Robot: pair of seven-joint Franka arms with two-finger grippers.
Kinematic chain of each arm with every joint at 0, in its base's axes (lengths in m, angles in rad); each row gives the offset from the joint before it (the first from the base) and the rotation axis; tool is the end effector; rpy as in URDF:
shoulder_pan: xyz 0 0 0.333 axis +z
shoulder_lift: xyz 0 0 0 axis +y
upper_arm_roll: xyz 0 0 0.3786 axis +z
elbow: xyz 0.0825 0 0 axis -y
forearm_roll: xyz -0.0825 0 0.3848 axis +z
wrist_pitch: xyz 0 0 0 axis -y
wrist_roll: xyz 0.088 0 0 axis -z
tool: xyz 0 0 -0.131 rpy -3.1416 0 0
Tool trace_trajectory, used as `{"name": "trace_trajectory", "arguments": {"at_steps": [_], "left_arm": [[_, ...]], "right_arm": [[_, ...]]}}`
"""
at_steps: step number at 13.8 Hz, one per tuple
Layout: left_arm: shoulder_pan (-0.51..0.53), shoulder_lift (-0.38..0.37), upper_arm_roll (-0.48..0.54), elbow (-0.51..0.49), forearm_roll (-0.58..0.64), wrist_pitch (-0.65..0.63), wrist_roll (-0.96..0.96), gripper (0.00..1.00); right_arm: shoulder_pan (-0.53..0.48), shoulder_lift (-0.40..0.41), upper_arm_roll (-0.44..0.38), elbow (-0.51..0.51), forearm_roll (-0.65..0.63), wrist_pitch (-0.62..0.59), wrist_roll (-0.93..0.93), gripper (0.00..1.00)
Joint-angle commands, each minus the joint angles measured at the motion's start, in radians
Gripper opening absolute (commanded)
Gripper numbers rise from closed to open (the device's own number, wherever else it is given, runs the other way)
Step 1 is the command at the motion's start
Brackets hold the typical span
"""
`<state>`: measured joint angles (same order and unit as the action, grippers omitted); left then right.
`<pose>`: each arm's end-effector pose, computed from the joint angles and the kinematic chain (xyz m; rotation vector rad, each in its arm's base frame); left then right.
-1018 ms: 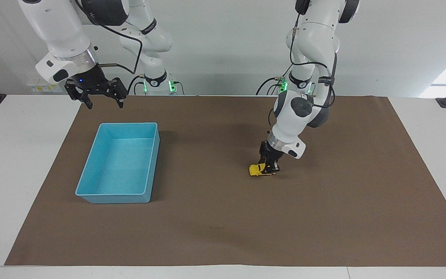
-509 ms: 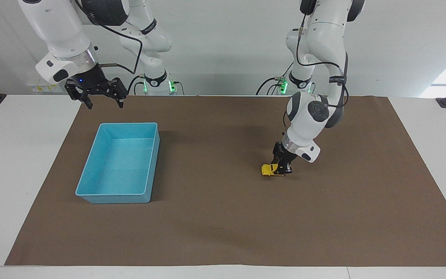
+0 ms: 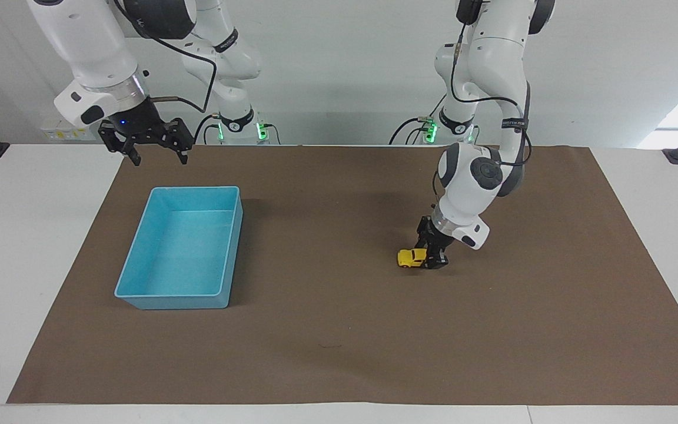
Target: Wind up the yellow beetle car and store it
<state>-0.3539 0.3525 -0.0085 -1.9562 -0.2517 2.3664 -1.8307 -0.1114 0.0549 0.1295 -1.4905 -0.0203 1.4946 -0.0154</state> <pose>0.6001 -0.2348 0.3370 2.0420 2.1974 -0.2070 0.5668 0.0050 0.6637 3.1269 0.0507 -0.0787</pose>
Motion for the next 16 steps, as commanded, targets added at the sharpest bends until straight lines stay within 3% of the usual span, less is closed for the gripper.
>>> {"name": "trace_trajectory", "arguments": {"at_steps": [1, 4, 11, 16], "left_arm": [[0.026, -0.044, 0.001, 0.032, 0.0, -0.09, 0.016, 1.0], [0.032, -0.101, 0.004, 0.04, -0.001, -0.114, 0.014, 1.0], [0.073, -0.102, 0.005, 0.083, 0.011, -0.125, 0.021, 1.0], [0.099, -0.104, 0.007, 0.166, 0.063, -0.167, 0.039, 1.0]], "right_arm": [[-0.01, -0.004, 0.004, -0.002, 0.014, -0.004, -0.018, 1.0], [-0.01, -0.004, 0.004, -0.002, 0.014, -0.004, -0.018, 1.0], [-0.01, -0.004, 0.004, -0.004, 0.014, -0.004, -0.018, 1.0], [-0.01, -0.004, 0.004, -0.004, 0.014, -0.004, -0.018, 1.0]]}}
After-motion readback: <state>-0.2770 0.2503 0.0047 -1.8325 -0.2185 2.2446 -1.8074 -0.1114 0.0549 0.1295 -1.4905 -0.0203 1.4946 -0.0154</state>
